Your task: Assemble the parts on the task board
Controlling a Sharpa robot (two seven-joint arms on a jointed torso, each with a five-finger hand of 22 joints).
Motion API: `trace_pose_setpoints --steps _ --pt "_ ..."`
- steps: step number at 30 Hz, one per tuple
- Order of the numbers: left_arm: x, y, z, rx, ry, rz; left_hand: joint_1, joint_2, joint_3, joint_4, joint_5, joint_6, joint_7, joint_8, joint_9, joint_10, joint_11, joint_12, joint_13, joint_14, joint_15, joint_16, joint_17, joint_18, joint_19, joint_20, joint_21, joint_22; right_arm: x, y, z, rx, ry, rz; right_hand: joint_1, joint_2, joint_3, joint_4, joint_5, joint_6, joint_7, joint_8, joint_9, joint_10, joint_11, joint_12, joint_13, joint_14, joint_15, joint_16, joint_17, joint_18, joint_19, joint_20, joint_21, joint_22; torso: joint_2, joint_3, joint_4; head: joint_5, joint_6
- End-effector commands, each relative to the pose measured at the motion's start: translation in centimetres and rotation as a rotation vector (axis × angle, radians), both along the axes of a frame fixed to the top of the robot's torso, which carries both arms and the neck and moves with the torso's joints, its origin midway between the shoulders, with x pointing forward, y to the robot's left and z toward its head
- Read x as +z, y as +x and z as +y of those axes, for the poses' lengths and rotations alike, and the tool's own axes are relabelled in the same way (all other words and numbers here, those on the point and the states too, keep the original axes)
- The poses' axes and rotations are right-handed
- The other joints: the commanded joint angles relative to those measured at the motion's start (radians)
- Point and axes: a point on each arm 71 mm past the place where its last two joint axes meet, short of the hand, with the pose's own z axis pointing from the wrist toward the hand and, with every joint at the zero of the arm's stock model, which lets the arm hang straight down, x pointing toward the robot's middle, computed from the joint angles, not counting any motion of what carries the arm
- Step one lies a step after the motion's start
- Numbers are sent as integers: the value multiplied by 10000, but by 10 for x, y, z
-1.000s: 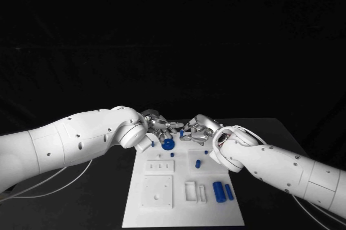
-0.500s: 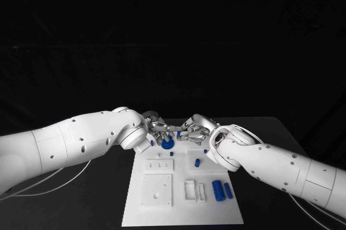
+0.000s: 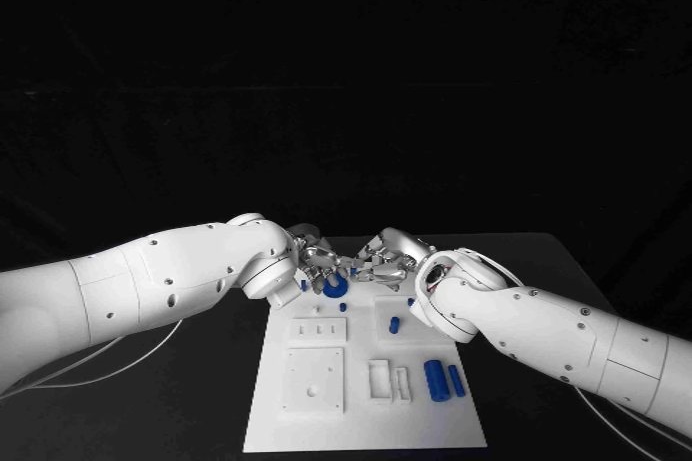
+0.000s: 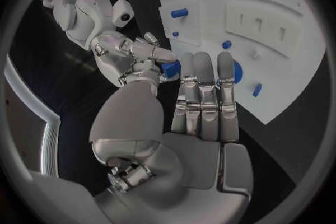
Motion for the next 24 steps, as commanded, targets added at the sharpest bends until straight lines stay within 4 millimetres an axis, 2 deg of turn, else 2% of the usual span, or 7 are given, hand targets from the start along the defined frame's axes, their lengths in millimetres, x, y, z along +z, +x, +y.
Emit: trace_pose_setpoints --steps 1,10,15,17,18,21,24 --pt "0 -1 -3 -226 146 48 15 114 -18 -112 -34 -90 -20 -64 35 455 5 -43 21 -60 -13 42 -26 -90 -101 4 -48 25 0 -1 2 143 -208 40 10 -22 -7 61 49 51 -45 42 17 32 -31 28 9 37 -53 -44 9 148 500 -17 15 -7 -1 2 6 -8 -17" --pt "0 -1 -5 -303 89 76 63 237 16 -198 -32 -82 -21 -64 61 454 2 -52 34 -69 -12 59 -46 -91 -112 6 -55 44 -2 -1 4 195 -310 93 13 -26 -29 77 48 60 -50 43 18 30 -32 25 7 36 -54 -46 9 150 496 -17 5 -20 1 4 5 -10 -28" --pt "0 -1 -7 -357 6 162 285 605 -30 -591 -25 -116 -4 -75 75 448 9 -81 37 -94 -4 61 -66 -90 -131 16 -64 58 -3 -1 5 213 -338 117 13 -26 -29 77 48 60 -50 43 18 30 -32 25 7 36 -54 -46 9 150 496 -17 5 -20 -4 12 2 -9 -36" --pt "-1 -1 -8 -399 -38 207 399 853 -140 -893 -14 -137 6 -74 59 448 9 -109 37 -107 1 66 -79 -87 -149 24 -67 67 -3 -1 5 221 -344 125 13 -26 -29 77 48 60 -50 43 18 30 -32 25 7 36 -54 -46 9 150 496 -17 5 -20 0 11 -1 -7 -38" --pt "-1 -1 -9 -426 -59 232 463 1050 -265 -1156 -5 -140 -11 -74 47 448 10 -131 42 -118 5 75 -92 -84 -164 31 -66 77 -3 -1 5 224 -348 131 21 -27 -57 105 62 71 -54 41 17 32 -35 29 12 38 -56 -42 17 149 496 -17 22 -33 0 12 -3 -8 -39" --pt "-1 -1 -11 -508 -114 285 636 1457 -393 -1608 261 -143 -36 -78 -7 446 1 -191 50 -142 3 92 -128 -79 -193 38 -59 102 -3 -1 6 229 -361 150 12 -22 -63 118 57 69 -54 41 17 32 -34 31 14 39 -55 -42 16 149 496 -18 25 -35 9 17 -6 -10 -42" --pt "-1 -2 -12 -545 -153 312 780 1720 -495 -1939 436 -128 -60 -74 -60 447 -9 -226 56 -160 2 109 -159 -82 -212 35 -53 124 -3 -1 5 220 -369 159 9 -25 -72 129 53 69 -56 40 17 31 -36 28 12 38 -56 -46 14 149 496 -18 27 -38 6 17 -14 -9 -39"
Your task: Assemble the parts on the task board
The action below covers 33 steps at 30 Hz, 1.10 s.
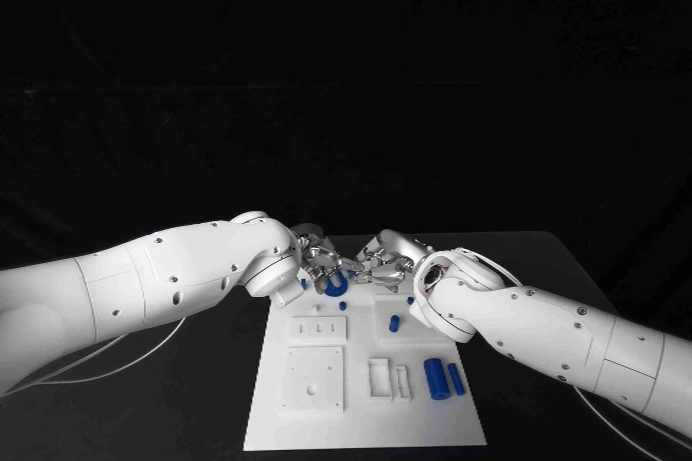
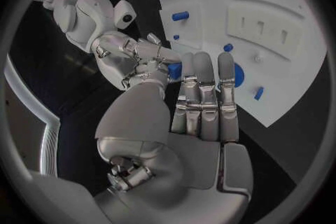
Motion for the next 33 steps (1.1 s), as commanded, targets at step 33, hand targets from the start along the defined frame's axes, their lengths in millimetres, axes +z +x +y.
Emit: trace_pose_setpoints --steps 33 --pt "0 0 -3 -144 -543 181 -46 551 1514 -1871 3150 484 -377 -12 3733 473 -164 625 186 -55 -168 656 238 -42 -216 -184 455 527 -2 2 -3 -17 -105 18 -38 -114 -183 196 -16 -62 5 29 -1 -7 -16 -30 -27 6 -18 -91 -25 164 489 -11 -24 -79 -7 -2 6 -6 -79"
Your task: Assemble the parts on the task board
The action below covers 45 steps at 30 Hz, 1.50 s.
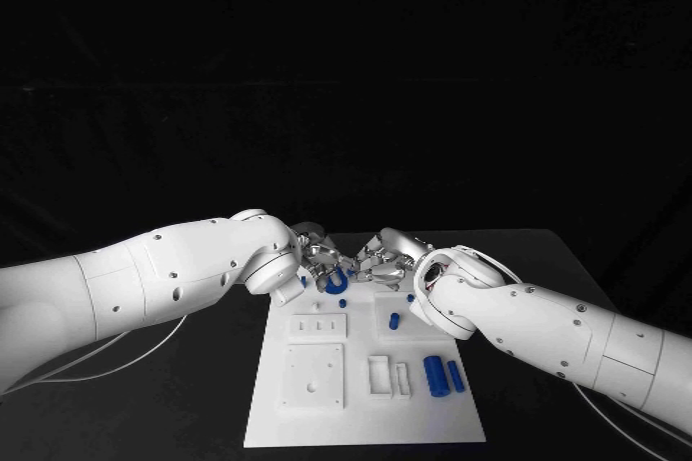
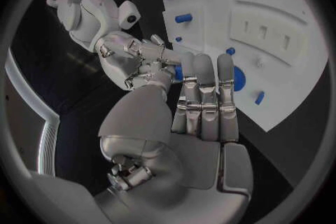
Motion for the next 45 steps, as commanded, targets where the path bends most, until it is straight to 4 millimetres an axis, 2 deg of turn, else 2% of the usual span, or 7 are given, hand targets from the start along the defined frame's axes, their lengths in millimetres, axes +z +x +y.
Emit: trace_pose_setpoints --steps 1,5,10,18,35,40,45 --pt "2 0 -3 -57 -320 -42 -84 -23 833 -765 204 470 -345 -52 3734 466 -67 84 16 59 -65 59 18 -39 -49 -28 72 22 0 1 -2 -16 11 -50 -24 -93 -176 105 9 -128 9 35 -6 -22 -1 -57 -42 1 -9 -66 -34 174 486 -5 -51 -30 -11 3 -7 9 -10" --pt "1 0 -1 86 -354 -51 -237 -113 946 -877 605 635 -397 -60 3796 470 -104 328 86 153 -103 166 83 -24 7 -65 157 78 0 2 -6 -169 151 -101 -315 -370 -1292 745 -646 -815 206 78 11 -337 157 -554 -421 -44 82 -290 -214 233 452 90 -421 -218 -15 4 -4 22 15" --pt "0 1 3 284 -301 -23 -392 -175 1074 -1034 908 783 -431 -67 3800 471 -135 571 126 224 -137 282 164 -11 39 -94 252 145 1 2 -18 -355 397 -175 324 -539 -3205 1804 -137 -2182 403 6 -48 -788 303 -1116 -1069 -123 187 -998 -712 382 431 209 -1469 -847 -11 2 1 35 29" --pt "-3 0 16 733 -36 -44 -556 -300 1183 -1266 1437 969 -471 -60 3728 486 -186 902 164 355 -189 417 270 17 90 -139 393 238 2 -3 -48 -506 1103 -123 716 -718 -4044 2581 630 -2760 457 -11 -68 -1299 341 -1523 -2074 -212 219 -1672 -1060 411 407 232 -2412 -1556 -22 16 -24 133 -16" --pt "-23 -15 37 1203 620 -163 -705 -440 1202 -1467 1698 1324 -568 -69 3600 481 -272 1520 267 489 -259 775 596 36 112 -195 675 434 15 7 -122 -1558 2386 -353 528 -172 -4824 2000 1669 -2479 439 10 -52 -1443 330 -1459 -2383 -267 221 -1813 -1088 402 374 232 -2520 -1710 -102 44 -46 337 -319" --pt "-29 -21 40 1360 819 -515 -621 -505 1140 -1548 1666 1639 -580 -45 2069 465 -320 1824 360 552 -304 1049 795 52 425 -199 374 452 21 13 -131 -1880 2627 -607 512 -130 -4868 1910 1754 -2433 431 5 -53 -1441 321 -1482 -2439 -261 220 -1860 -1126 396 379 231 -2506 -1718 -144 70 -16 436 -473" --pt "-38 -27 42 1495 978 -884 -615 -539 1066 -1598 1734 1779 -632 27 1978 472 -372 2076 458 563 -337 1254 893 17 618 -236 124 865 28 18 -137 -2100 2787 -833 485 -88 -4887 1860 1821 -2416 432 10 -50 -1446 321 -1470 -2449 -249 219 -1848 -1115 398 377 231 -2523 -1739 -169 85 2 449 -598"
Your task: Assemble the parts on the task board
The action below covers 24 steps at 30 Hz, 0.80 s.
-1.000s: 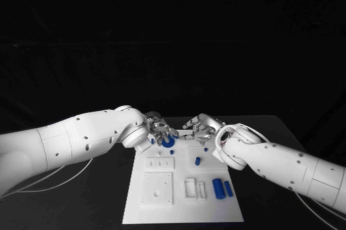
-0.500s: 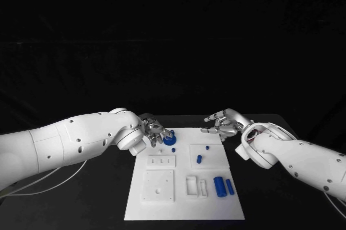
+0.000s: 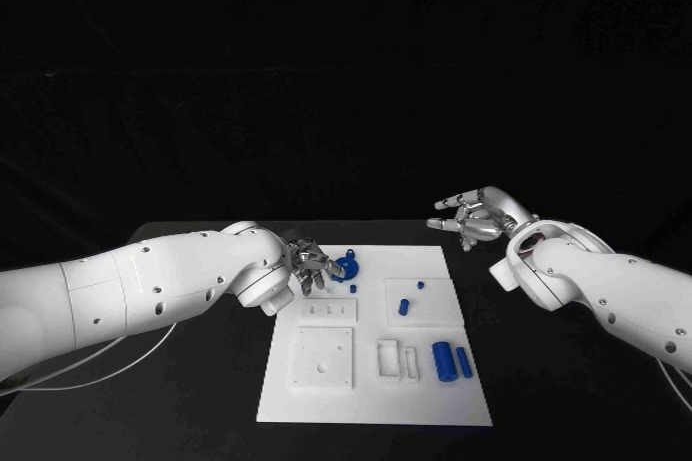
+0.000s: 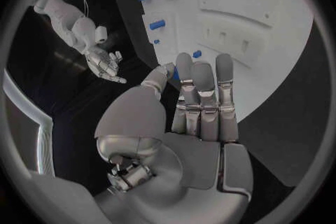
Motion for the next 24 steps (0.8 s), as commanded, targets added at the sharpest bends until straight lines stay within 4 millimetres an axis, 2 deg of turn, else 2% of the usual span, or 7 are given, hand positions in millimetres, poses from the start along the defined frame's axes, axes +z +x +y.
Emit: trace_pose_setpoints --steps 1,7,9,16,17,22,24 --pt "-2 -3 2 267 379 -864 93 28 491 -564 76 1546 -871 118 973 402 -199 171 74 28 -59 169 82 10 108 -16 -64 233 5 2 -2 -63 366 -350 -2 100 18 -63 38 67 -2 -44 3 -69 22 9 -15 -46 -17 -17 5 137 359 72 -24 -12 -28 21 22 8 -101" --pt "-12 -9 1 155 710 -1125 43 -17 529 -542 318 1572 -914 147 1405 399 -247 418 163 55 -109 427 142 -9 213 -73 -272 866 8 5 -4 -161 415 -449 -19 114 11 -84 56 70 -2 -45 3 -71 21 9 -27 -44 -18 -14 9 137 360 71 -14 -15 -9 3 10 14 -169" --pt "-15 -11 0 130 788 -1145 -67 -73 653 -571 349 1634 -937 67 1392 397 -238 483 254 5 -125 547 162 -1 289 -92 -512 1432 9 5 -4 -175 422 -463 -19 114 11 -84 56 70 -2 -45 3 -71 21 9 -27 -44 -18 -14 9 137 360 71 -14 -15 -6 5 12 15 -193" --pt "-30 -16 0 148 938 -973 -27 -44 582 -530 379 1664 -954 168 1504 389 -279 595 342 31 -137 654 193 -28 359 -97 -700 1729 10 6 -4 -194 438 -483 -52 125 9 -105 66 94 -3 -43 4 -75 20 14 -41 -40 -18 -16 11 138 361 70 -7 -24 -10 11 3 31 -281" --pt "-32 -17 0 163 946 -950 -24 -60 585 -511 386 1660 -956 175 1532 387 -283 587 391 18 -138 693 174 -39 454 -103 -988 2157 10 6 -4 -193 439 -484 -52 125 9 -105 66 94 -3 -43 4 -75 20 14 -41 -40 -18 -16 11 138 361 70 -7 -24 -7 5 4 24 -298" --pt "-41 -17 1 236 994 -857 -12 -64 599 -488 378 1671 -951 160 1481 395 -267 502 400 -6 -120 662 127 -48 530 -83 -1357 2597 11 6 -4 -197 441 -486 -52 125 9 -105 66 94 -3 -43 4 -75 20 14 -41 -40 -18 -16 11 138 361 70 -7 -24 -1 -5 3 16 -325" --pt "-44 -17 2 219 1078 -821 -1 -53 583 -472 331 1671 -945 168 1411 399 -264 491 439 5 -122 650 102 -56 687 -79 -1800 3115 11 6 -4 -200 436 -476 -63 124 10 -106 70 84 -3 -44 3 -74 20 17 -43 -37 -19 -13 14 138 362 70 4 -23 -7 -8 -2 6 -339"
